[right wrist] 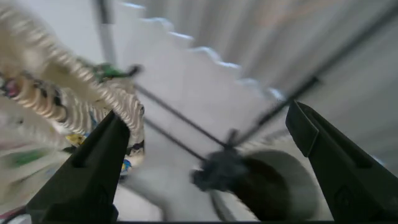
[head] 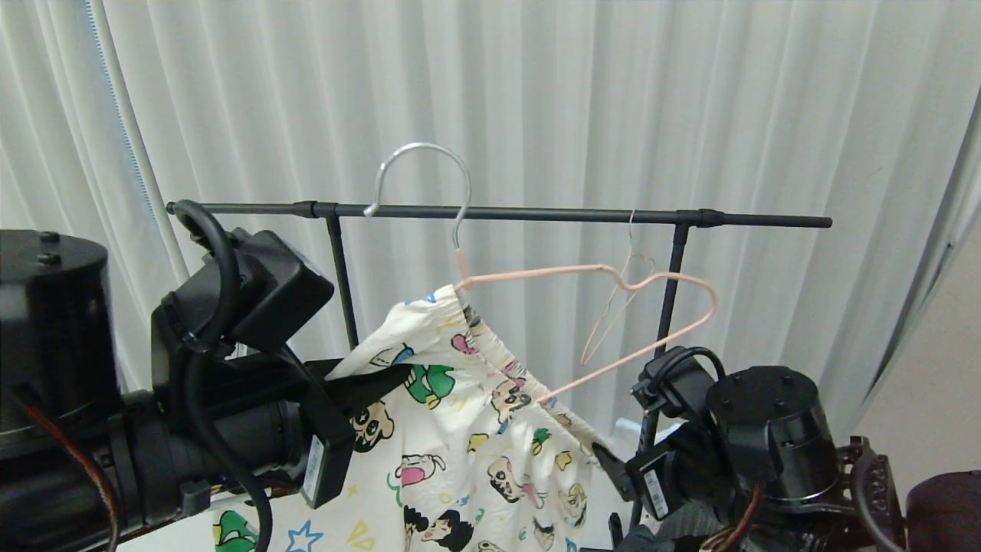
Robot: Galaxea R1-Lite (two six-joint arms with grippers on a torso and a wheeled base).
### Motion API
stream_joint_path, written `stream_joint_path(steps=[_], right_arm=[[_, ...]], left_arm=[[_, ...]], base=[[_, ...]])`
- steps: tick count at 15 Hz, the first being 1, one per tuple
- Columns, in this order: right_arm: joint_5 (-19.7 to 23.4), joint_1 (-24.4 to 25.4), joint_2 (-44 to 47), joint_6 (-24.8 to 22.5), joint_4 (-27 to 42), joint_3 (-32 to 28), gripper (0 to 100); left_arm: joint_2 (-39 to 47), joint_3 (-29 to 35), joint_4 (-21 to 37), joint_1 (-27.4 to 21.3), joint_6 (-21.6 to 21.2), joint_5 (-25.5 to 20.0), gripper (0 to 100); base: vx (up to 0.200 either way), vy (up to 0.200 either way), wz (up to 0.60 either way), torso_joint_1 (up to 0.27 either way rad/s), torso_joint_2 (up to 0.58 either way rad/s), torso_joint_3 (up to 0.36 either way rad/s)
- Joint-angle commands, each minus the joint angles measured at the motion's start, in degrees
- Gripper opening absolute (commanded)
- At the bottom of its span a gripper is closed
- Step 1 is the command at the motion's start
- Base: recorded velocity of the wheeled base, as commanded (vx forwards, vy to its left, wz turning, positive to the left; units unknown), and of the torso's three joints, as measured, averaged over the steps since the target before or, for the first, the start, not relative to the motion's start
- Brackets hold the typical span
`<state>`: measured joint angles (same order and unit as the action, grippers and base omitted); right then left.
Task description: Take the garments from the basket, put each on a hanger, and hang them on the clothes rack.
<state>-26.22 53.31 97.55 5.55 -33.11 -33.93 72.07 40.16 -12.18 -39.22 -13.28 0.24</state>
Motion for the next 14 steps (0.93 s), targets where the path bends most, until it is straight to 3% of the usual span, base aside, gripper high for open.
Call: stream_joint_path(steps=[1, 5, 7, 10, 14], right_arm=[[-2.1, -4.2, -1.5, -1.1, 0.2, 0.5, 100], [-2.2, -9.1, -4.4, -3.4, 0.2, 1.4, 100], [-2.2, -10.0, -5.3, -4.6, 0.1, 1.8, 100], [-2.2, -10.0, -5.8, -5.2, 0.1, 1.8, 100], [-0.8, -9.5, -11.3, -7.5, 1.7, 1.5, 100]], left_arm=[[-1.1, -2.3, -0.1, 0.1, -0.2, 0.2, 0], [-4.3, -9.0, -0.2, 0.5, -0.6, 0.5, 0], [-5.9, -12.2, -0.1, 0.6, -4.6, 3.4, 0], [-6.6, -14.8, -0.1, 2.7, -10.2, 4.0, 0], [-3.6, -15.5, 0.0, 5.0, -12.7, 5.0, 0]], base=[[0.000, 0.000, 0.00, 0.000, 0.00, 0.000], [0.000, 0.000, 0.00, 0.000, 0.00, 0.000], [0.000, 0.000, 0.00, 0.000, 0.00, 0.000], [0.000, 0.000, 0.00, 0.000, 0.00, 0.000], [0.000, 0.000, 0.00, 0.000, 0.00, 0.000]])
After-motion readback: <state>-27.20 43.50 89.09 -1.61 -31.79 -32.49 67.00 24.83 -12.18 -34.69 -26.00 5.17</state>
